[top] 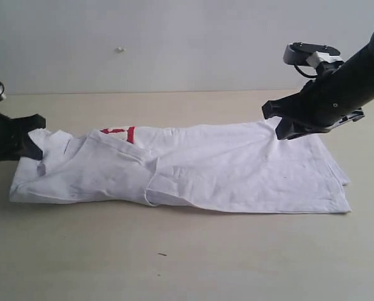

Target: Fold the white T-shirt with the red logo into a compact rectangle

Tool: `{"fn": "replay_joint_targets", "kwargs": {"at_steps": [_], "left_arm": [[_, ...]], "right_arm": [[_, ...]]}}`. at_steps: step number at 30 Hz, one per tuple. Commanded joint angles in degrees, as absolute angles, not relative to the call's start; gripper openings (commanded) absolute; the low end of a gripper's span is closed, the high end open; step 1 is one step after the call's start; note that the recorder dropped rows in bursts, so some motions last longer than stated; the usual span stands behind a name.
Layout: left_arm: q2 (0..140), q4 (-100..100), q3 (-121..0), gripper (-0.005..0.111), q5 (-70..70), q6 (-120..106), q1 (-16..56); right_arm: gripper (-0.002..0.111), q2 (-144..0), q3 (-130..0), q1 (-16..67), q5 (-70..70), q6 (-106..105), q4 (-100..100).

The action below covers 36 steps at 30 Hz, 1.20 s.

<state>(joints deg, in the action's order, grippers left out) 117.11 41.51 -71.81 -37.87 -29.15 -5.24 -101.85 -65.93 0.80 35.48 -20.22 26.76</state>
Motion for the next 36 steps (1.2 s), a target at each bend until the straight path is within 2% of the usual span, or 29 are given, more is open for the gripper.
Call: {"fn": "replay_joint_targets", "kwargs": {"at_steps": [1, 6, 13, 19, 28, 30, 31, 32, 33, 34, 36], "left_arm": [[112.36, 43.28, -73.92, 0.0, -39.28, -28.66, -1.13], [109.09, 43.38, -76.92, 0.0, -40.71, -27.73, 3.85], [107.54, 43.58, -83.89, 0.0, -41.52, -24.45, 12.77], [107.77, 44.36, -89.24, 0.0, -36.49, -21.65, 21.65], [115.87, 44.84, -95.82, 0.002, -32.56, -20.05, 33.6], [118.48, 44.84, -97.07, 0.012, -30.8, -20.05, 35.84], [121.03, 44.84, -98.87, 0.032, -29.36, -20.05, 38.07], [122.14, 44.84, -100.04, 0.045, -29.36, -20.3, 39.04], [123.76, 44.5, -102.1, 0.068, -29.96, -20.96, 40.46], [124.37, 44.17, -103.31, 0.075, -29.95, -20.96, 40.93], [124.65, 43.77, -104.79, 0.077, -30.29, -20.72, 41.15]], "right_arm": [[0.029, -101.77, -66.18, 0.69, 33.57, -19.04, 26.8], [0.034, -101.77, -66.45, -0.16, 32.18, -18.21, 26.8], [0.038, -101.29, -72.65, -9.08, 43.09, -15.82, 26.8], [0.038, -99.05, -73.06, -14.88, 43.86, -15.96, 27.15], [0.038, -98.77, -73.06, -15.64, 45.4, -18.63, 32.6], [0.038, -98.77, -73.06, -15.64, 45.92, -18.92, 33.03], [0.038, -98.77, -73.06, -15.64, 46.04, -19.01, 33.33], [0.038, -98.77, -73.06, -15.64, 46.13, -19.69, 34.12], [0.038, -98.77, -72.96, -15.64, 46.28, -21.17, 35.78], [0.038, -98.77, -72.96, -15.64, 46.39, -21.53, 36.19], [0.038, -98.77, -72.96, -15.64, 46.82, -21.53, 36.45]]}}
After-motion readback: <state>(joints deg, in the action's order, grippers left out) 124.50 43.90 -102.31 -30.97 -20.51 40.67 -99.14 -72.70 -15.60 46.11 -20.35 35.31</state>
